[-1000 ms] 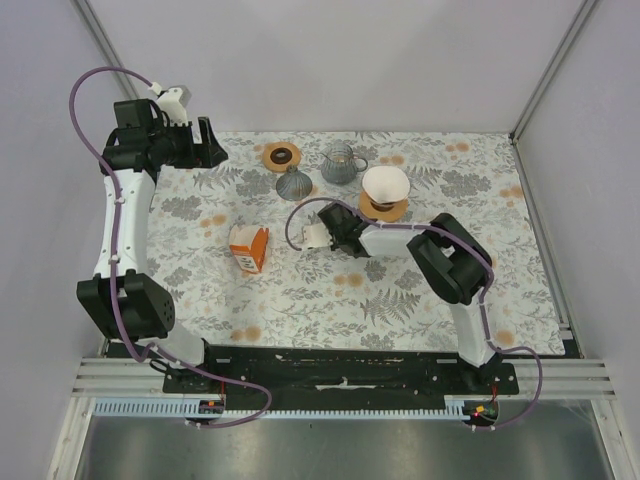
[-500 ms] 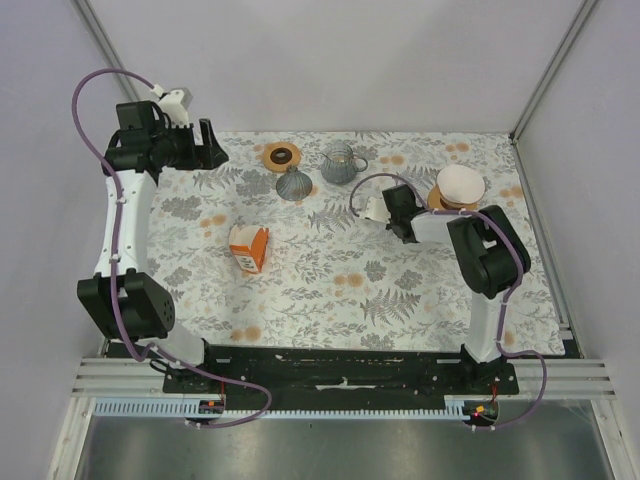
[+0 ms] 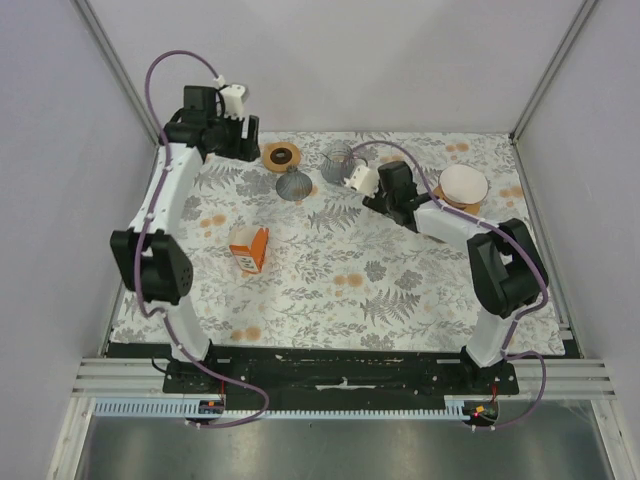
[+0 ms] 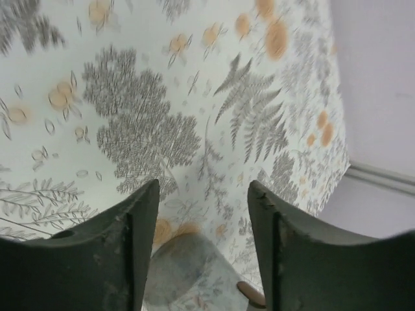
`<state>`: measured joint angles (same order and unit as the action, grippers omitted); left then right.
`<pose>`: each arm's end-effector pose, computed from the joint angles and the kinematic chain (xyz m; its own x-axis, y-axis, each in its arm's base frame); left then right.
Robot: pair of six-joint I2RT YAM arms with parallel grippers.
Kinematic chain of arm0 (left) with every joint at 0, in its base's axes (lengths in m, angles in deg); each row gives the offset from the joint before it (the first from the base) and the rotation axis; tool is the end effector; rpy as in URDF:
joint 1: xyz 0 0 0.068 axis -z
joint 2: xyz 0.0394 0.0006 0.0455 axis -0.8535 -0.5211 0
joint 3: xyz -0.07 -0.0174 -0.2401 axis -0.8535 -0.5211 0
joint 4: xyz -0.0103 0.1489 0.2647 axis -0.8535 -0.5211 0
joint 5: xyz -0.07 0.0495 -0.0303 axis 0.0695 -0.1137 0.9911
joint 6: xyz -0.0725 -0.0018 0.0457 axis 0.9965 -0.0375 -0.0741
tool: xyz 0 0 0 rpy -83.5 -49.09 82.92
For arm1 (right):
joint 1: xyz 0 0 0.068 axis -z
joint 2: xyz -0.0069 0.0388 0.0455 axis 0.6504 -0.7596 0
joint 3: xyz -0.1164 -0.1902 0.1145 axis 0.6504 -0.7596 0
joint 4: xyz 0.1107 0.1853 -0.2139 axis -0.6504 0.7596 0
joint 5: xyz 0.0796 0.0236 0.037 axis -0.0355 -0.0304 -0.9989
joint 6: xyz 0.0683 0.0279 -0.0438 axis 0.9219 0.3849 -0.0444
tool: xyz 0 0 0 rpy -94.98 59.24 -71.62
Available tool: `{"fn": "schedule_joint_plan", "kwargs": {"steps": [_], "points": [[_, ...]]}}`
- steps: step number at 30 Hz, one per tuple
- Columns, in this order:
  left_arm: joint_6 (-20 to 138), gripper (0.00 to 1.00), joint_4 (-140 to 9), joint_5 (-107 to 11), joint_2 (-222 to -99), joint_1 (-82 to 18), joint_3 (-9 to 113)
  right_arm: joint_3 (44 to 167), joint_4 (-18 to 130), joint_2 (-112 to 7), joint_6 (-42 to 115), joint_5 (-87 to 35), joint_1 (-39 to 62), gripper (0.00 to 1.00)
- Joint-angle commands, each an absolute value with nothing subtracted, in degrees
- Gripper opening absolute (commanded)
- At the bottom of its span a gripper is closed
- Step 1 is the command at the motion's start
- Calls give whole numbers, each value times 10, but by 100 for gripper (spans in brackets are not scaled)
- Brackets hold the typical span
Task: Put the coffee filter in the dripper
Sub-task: Move the coffee server to the center of the board, then pick up the coffee server from the center of the board.
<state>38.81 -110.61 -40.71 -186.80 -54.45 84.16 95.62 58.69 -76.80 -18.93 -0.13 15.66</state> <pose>0.4655 -0.0540 0.3246 -0.6072 0.1834 -0.7731 0.3623 0.9298 -0.0640 0.4208 0.1701 0.1110 -0.2558 -0.9085 -0.3304 -0.5913 0.4174 -0.6900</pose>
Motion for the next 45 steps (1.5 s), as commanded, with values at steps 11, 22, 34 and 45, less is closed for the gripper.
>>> {"fn": "schedule_joint_plan", "kwargs": {"steps": [11,22,34,45], "points": [[450,75,-1101,-481,-2154,-513,1145,1405,719,-892,210,-182,166,83],[453,75,-1091,-454,-2145,-512,1096,1641,779,-1103,218,-174,169,78],[446,73,-1083,-456,-2144,-502,1076,1612,799,-1114,262,-242,176,25],[300,64,-1048,-587,-2271,-461,1209,1290,781,-863,209,-254,161,0]]}}
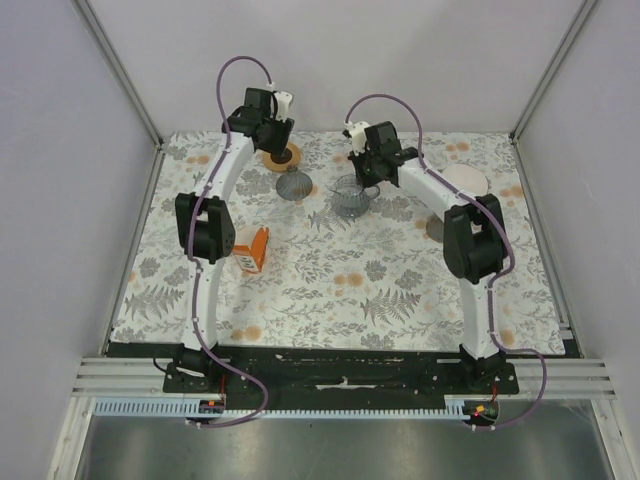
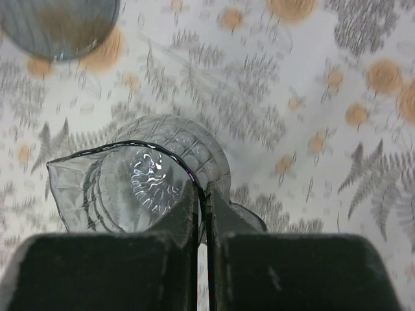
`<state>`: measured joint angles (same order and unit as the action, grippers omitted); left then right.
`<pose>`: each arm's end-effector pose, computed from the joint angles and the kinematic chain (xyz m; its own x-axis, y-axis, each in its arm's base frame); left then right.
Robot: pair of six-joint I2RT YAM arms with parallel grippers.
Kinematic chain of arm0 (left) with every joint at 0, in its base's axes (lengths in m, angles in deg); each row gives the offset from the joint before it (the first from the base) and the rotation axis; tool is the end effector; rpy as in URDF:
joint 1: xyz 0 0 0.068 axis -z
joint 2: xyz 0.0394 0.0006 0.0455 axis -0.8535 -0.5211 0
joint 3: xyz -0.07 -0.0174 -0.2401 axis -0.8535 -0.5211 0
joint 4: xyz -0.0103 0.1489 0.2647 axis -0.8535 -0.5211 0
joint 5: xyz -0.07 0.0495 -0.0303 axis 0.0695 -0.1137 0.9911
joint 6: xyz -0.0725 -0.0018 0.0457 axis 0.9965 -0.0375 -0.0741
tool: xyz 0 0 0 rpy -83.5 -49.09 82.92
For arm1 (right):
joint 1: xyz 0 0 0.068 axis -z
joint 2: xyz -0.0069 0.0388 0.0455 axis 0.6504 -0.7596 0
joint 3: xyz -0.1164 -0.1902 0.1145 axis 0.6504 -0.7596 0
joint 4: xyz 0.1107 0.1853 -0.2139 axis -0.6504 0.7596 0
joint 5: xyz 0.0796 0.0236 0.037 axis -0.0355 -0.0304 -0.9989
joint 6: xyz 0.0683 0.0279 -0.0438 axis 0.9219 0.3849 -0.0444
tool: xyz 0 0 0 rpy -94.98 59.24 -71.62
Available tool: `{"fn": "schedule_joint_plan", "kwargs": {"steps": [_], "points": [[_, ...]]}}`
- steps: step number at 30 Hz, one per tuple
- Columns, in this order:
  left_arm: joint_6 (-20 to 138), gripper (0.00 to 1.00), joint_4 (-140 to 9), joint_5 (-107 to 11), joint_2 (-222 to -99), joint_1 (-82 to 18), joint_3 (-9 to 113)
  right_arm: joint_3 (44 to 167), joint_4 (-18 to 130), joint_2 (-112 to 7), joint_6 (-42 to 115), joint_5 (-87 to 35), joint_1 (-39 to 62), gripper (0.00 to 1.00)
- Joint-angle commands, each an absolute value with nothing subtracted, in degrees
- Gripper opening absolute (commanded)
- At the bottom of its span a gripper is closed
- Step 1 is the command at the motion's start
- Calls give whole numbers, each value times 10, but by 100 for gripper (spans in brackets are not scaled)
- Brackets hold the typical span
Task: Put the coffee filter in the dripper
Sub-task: Pick up the coffee server from the center of the board, then place the coffee server at the center of the board.
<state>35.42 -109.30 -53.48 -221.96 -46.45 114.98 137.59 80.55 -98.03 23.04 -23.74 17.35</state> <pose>0.5820 -0.1290 0.2233 -0.6150 0.3392 -0.7119 0.3759 0.9197 0.1136 0.5161 0.2299 0.1699 -0.5756 -0.3751 -0.7266 -0.5319 0.8467 -0.0158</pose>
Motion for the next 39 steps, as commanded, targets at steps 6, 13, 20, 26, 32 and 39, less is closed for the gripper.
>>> {"fn": "schedule_joint_plan", "kwargs": {"steps": [6,13,20,26,32,39], "points": [[292,68,-970,-502,-2305,-461,1228,1121,744,-747,225,-276,143,0],[363,64,-913,-457,-2355,-462,1243,1049,747,-691,232,-255,132,0],[394,55,-936,-486,-2400,-462,1240,1049,766,-668,229,-238,129,0],[393,53,-946,-495,-2407,-463,1227,1048,777,-658,226,-230,125,0],[363,7,-951,-497,-2392,-462,1207,1046,786,-640,225,-233,122,0],[343,2,-972,-484,-2373,-467,1194,1019,781,-629,225,-249,94,0]]}}
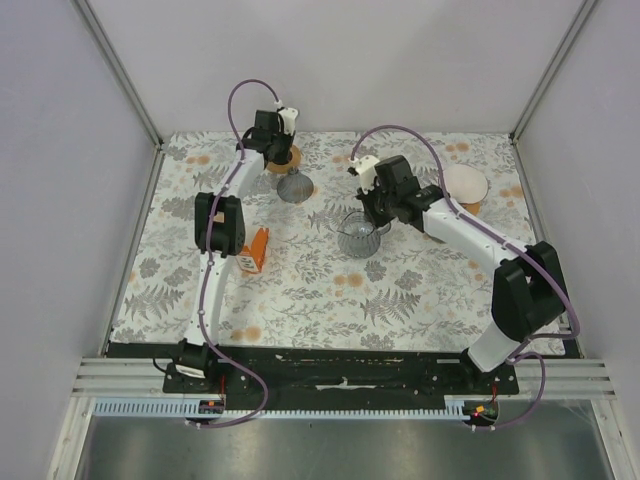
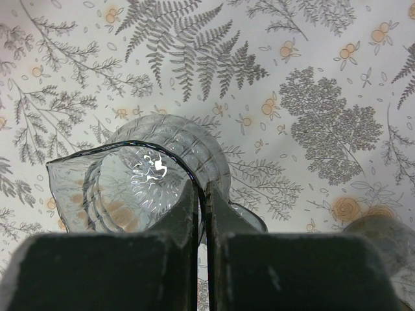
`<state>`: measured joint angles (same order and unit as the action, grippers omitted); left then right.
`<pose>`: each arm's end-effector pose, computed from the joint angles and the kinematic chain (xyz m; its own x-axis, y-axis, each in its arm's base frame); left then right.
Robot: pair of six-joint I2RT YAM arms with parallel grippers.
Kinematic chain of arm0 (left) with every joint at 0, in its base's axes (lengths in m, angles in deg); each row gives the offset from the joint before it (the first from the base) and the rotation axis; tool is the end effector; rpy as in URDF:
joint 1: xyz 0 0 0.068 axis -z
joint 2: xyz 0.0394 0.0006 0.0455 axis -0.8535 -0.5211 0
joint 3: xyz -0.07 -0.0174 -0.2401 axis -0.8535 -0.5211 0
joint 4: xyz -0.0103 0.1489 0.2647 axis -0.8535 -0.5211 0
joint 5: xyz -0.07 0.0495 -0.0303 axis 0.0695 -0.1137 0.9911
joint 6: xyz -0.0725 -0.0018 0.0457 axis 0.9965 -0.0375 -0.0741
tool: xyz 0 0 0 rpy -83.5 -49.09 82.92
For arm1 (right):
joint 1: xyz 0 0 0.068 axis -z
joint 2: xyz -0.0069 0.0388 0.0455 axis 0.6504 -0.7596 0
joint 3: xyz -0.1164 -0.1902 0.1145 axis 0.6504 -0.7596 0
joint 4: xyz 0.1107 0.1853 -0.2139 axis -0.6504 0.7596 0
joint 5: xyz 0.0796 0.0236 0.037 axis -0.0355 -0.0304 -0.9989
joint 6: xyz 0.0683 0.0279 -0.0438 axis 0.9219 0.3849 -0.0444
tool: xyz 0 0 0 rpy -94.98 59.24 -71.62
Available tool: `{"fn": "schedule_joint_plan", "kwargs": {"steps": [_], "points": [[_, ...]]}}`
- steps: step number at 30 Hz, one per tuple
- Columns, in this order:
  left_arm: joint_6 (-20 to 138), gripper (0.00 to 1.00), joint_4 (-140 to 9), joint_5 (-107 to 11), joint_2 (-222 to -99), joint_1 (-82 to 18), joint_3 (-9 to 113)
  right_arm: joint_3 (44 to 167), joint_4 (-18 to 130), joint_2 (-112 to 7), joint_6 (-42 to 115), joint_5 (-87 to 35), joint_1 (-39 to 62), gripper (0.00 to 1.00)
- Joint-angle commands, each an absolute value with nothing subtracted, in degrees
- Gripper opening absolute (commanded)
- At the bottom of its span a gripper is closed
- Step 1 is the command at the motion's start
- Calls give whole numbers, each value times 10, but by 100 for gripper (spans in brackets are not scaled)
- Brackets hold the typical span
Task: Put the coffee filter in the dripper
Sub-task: Place the coffee server at the center of the board, then pick up the dripper holder from the center of the board.
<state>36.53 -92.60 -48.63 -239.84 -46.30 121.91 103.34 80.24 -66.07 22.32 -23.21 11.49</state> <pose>0.6344 -0.1485 0.1165 -0.5365 0.3031 -0.7876 0.4178 0.9063 0.0642 0.3770 0.2178 0.2008 -0.5487 -0.4543 -0.7018 -0.6177 0.7860 -0.0258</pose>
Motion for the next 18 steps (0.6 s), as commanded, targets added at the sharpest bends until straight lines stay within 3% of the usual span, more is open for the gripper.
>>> {"fn": "schedule_joint_plan", "kwargs": {"steps": [1,9,18], "points": [[350,2,-970,-473,-2362,-470,1187,1012,775,-629,225,-253,85,0],[368,2,-953,-420,-2252,-483,1148,995,751,-650,233,-272,49,0],[403,2,-1007,-334,-2132,-484,1125,978,735,-667,235,-261,39,10]]}}
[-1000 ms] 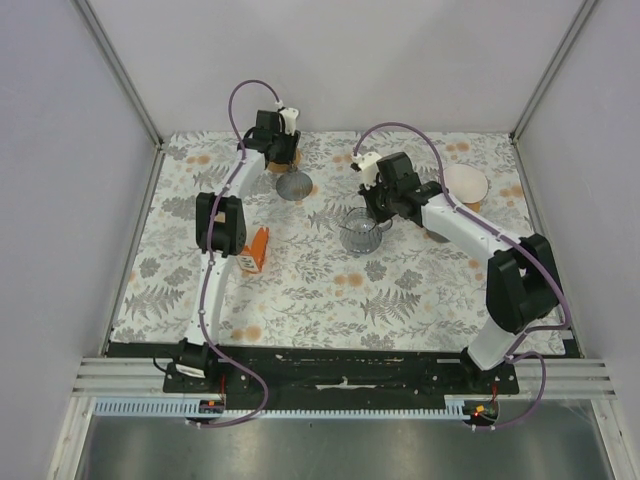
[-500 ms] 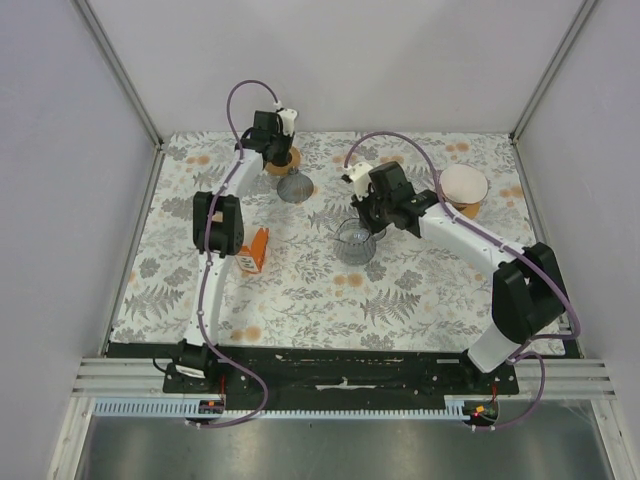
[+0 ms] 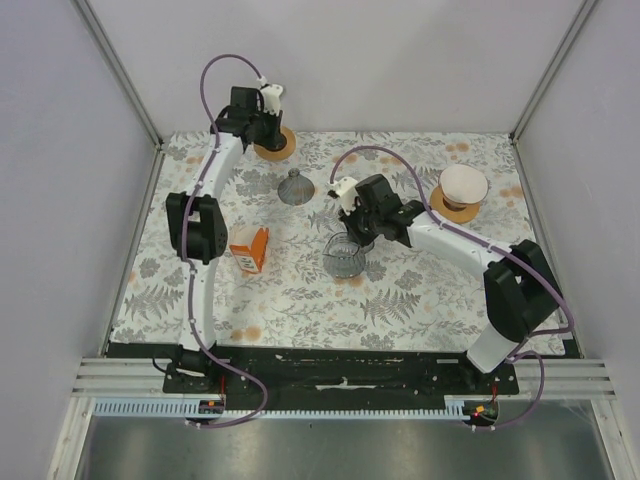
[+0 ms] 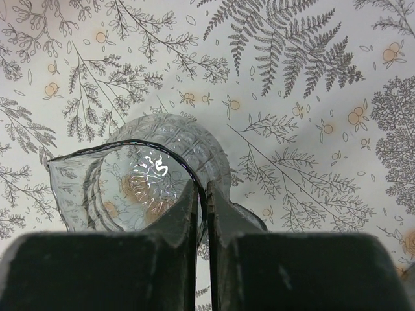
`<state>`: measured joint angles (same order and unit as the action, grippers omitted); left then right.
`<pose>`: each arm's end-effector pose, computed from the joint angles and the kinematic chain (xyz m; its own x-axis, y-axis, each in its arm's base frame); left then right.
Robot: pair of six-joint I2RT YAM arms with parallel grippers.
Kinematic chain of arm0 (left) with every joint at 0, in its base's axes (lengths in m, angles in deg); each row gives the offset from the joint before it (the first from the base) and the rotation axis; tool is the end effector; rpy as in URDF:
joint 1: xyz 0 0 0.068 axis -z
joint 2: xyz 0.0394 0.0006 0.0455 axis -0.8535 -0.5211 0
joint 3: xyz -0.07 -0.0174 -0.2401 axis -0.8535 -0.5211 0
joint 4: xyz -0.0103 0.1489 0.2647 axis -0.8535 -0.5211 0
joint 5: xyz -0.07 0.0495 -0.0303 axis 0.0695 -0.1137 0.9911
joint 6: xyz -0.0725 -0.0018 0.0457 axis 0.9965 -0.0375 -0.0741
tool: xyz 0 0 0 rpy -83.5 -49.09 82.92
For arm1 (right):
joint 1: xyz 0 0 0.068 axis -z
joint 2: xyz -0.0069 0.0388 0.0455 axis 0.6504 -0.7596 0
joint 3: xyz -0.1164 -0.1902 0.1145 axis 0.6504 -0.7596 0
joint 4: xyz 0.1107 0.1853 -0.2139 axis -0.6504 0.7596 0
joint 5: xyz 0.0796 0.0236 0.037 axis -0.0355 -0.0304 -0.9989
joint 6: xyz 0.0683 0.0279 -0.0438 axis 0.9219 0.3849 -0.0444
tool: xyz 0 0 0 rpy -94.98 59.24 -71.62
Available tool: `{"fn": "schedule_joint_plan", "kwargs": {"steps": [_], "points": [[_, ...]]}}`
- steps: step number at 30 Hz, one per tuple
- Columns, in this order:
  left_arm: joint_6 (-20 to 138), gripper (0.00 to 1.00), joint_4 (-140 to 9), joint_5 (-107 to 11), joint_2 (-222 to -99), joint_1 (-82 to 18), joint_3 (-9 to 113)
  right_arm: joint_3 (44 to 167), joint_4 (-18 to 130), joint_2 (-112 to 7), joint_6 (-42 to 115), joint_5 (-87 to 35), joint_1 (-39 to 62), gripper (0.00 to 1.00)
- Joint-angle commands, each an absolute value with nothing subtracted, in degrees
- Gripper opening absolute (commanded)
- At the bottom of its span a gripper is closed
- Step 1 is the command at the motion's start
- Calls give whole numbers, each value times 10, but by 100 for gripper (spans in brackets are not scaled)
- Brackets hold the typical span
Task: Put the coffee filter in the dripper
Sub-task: Pick up the dripper holder from the center of the board.
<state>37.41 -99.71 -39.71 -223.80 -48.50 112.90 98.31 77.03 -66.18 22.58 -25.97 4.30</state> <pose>0.5981 -0.1283 0.2105 -0.5358 0.2594 -0.8035 0.4846 0.8738 -0.0411 0.3375 0.2610 0.1716 -0.5067 -0.5270 -0.6823 -0.7321 0.6810 0.0176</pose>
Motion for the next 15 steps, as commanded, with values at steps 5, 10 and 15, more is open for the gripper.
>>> {"fn": "schedule_joint_plan", "kwargs": {"steps": [5,10,15], "points": [[424,2,-1044,-246,-2022,-484,1058,964,730,-665,239,-263,37,25],[428,2,-1072,-177,-1896,-479,951,959,728,-651,233,-263,36,42],[465,2,-1121,-91,-1828,-479,929,975,734,-595,211,-278,36,57]]}}
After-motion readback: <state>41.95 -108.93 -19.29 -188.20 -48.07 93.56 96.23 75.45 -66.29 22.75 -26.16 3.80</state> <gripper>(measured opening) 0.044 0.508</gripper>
